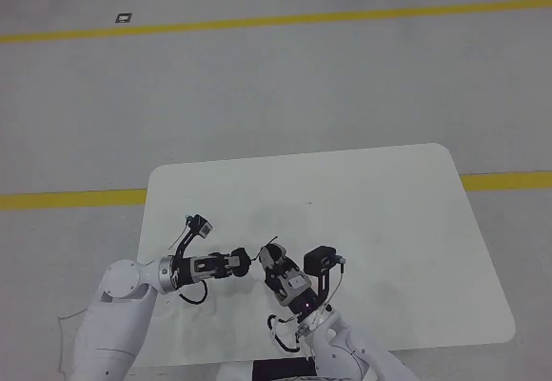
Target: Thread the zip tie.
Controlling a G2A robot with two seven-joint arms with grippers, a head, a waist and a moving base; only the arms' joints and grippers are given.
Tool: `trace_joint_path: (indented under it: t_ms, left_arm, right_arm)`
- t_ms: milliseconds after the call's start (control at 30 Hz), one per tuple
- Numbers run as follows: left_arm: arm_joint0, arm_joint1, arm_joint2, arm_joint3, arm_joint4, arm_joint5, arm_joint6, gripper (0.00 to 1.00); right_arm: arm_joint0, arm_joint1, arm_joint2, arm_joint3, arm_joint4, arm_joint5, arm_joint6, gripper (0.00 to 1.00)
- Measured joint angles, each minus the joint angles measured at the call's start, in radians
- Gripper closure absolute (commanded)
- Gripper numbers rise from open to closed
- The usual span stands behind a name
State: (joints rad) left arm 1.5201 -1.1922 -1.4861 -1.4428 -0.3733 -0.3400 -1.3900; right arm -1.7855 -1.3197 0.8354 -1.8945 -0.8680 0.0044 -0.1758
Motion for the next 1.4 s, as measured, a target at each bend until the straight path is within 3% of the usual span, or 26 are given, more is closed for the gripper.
trace_joint_path:
  t_ms: [1400]
  left_arm:
    - [0.0, 0.0, 0.0, 0.0, 0.0, 0.0, 0.0, 1.0]
  right_arm:
    - [0.016, -0.002, -0.013, 0.019, 0.012, 0.02, 0.004, 1.0]
